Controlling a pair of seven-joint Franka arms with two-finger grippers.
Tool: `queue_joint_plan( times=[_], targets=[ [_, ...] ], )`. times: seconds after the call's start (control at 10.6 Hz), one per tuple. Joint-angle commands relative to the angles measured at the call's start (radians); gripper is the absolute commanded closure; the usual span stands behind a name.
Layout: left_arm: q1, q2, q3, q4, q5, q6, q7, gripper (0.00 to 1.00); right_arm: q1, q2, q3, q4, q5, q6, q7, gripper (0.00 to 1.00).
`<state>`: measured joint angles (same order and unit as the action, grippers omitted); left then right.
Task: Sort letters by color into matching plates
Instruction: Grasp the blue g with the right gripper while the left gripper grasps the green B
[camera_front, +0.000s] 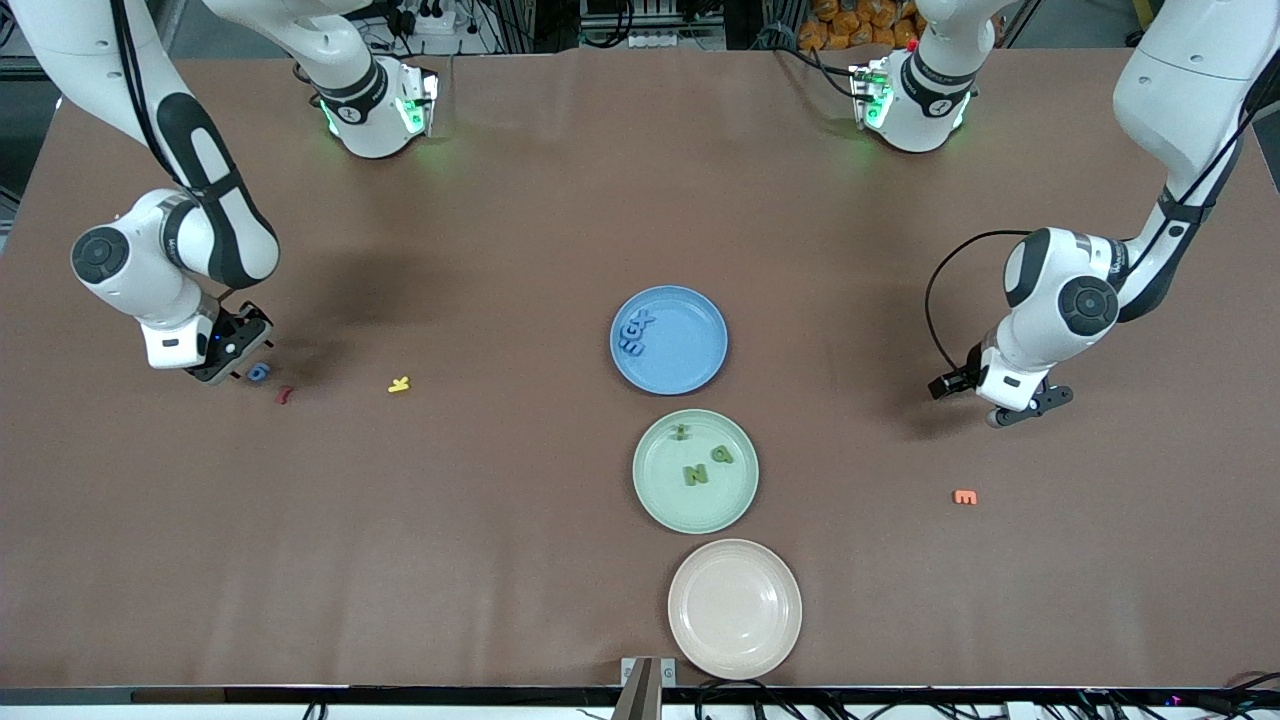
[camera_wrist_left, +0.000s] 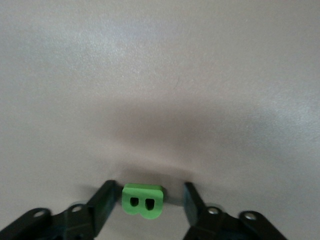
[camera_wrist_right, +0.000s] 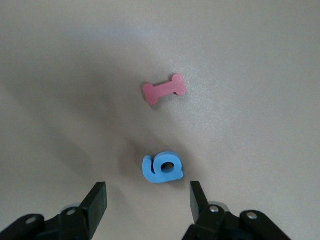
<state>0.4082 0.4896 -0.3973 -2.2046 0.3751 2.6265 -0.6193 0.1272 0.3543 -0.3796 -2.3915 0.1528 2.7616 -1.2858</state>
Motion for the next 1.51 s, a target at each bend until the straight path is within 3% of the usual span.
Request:
queue_joint_plan(
  times=[0.0, 0.57, 0.94, 1.13, 1.41],
  targets=[
    [-0.002, 0.007, 0.0, 0.006, 0.039, -0.013, -0.027, 1.0, 0.011, 0.034, -0.001, 0.026, 0.051, 0.013, -0.046, 0.25],
    [-0.011, -0.011, -0.017, 0.028, 0.041, -0.017, -0.03, 1.0, 0.019, 0.054, 0.001, 0.026, 0.07, 0.029, -0.049, 0.27],
    [-0.022, -0.005, -0.104, 0.175, 0.024, -0.173, -0.103, 1.0, 0.019, 0.061, 0.001, 0.026, 0.073, 0.038, -0.056, 0.29],
    [-0.077, 0.036, -0.104, 0.227, 0.022, -0.174, -0.148, 1.0, 0.019, 0.061, 0.001, 0.026, 0.073, 0.038, -0.056, 0.31],
    [-0.143, 0.058, -0.104, 0.275, 0.022, -0.18, -0.172, 1.0, 0.022, 0.068, 0.001, 0.029, 0.073, 0.038, -0.056, 0.43]
  ],
)
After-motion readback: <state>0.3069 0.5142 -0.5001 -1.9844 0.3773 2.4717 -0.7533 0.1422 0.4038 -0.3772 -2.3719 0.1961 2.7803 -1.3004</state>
